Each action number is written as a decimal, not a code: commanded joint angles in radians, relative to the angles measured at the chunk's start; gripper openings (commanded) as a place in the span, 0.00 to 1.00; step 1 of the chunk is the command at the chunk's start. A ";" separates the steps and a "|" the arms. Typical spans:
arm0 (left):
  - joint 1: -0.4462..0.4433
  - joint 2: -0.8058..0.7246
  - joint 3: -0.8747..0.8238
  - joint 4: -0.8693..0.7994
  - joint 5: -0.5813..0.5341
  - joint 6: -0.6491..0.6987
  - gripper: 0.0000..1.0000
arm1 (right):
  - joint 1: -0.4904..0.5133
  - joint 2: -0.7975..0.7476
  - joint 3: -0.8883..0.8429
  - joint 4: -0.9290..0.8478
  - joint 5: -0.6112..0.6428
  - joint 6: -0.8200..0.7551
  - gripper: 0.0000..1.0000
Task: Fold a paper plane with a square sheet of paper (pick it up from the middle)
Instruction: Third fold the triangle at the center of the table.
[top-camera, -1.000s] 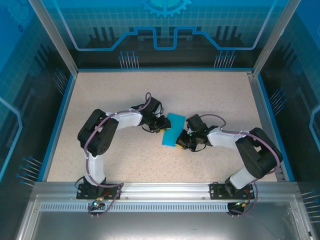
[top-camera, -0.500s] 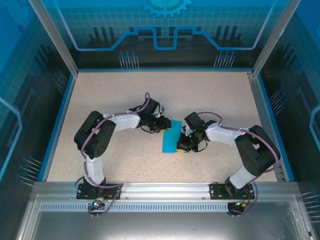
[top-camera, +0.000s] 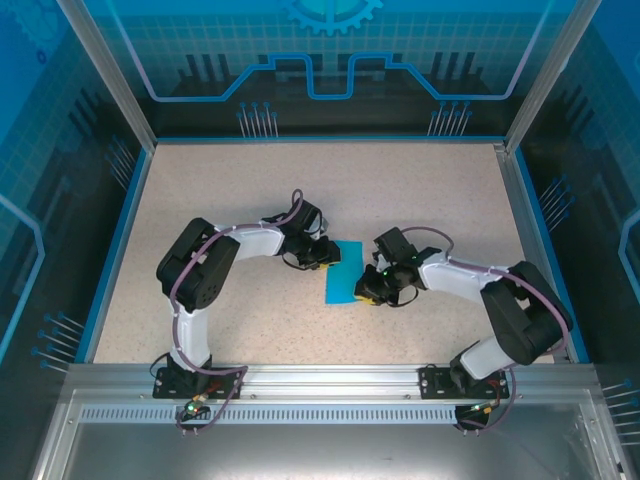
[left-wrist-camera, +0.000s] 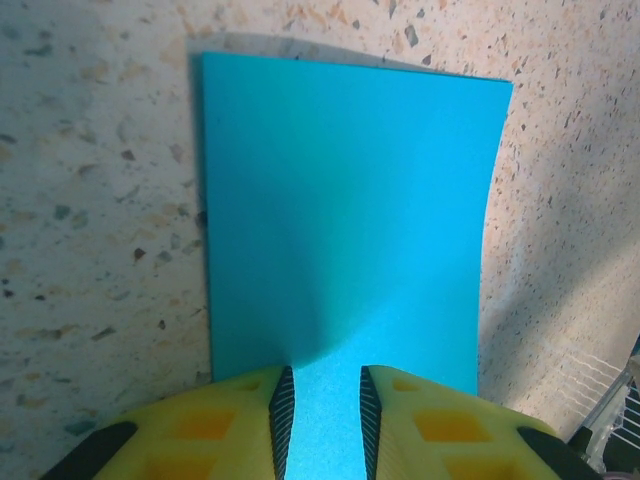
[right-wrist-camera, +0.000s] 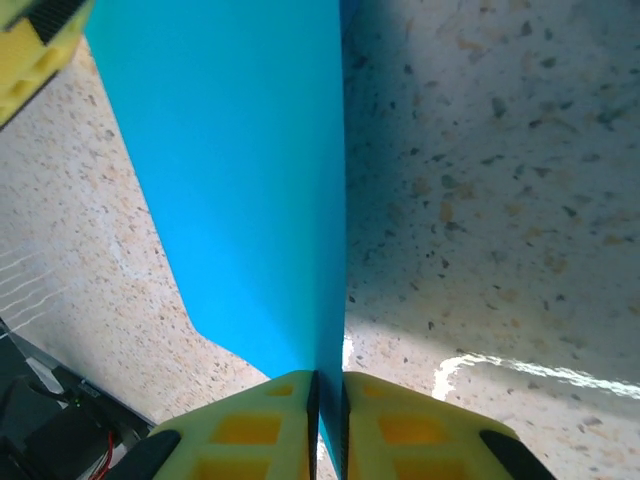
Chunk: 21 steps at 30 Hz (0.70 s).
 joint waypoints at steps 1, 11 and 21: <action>-0.002 0.031 0.015 -0.046 -0.028 0.028 0.28 | -0.011 -0.040 -0.014 0.027 0.027 0.055 0.12; -0.003 0.036 0.020 -0.051 -0.024 0.025 0.27 | -0.004 -0.023 0.013 0.064 0.011 0.042 0.03; -0.004 0.033 0.039 -0.068 -0.016 0.029 0.27 | 0.019 0.105 0.125 0.187 0.032 0.018 0.04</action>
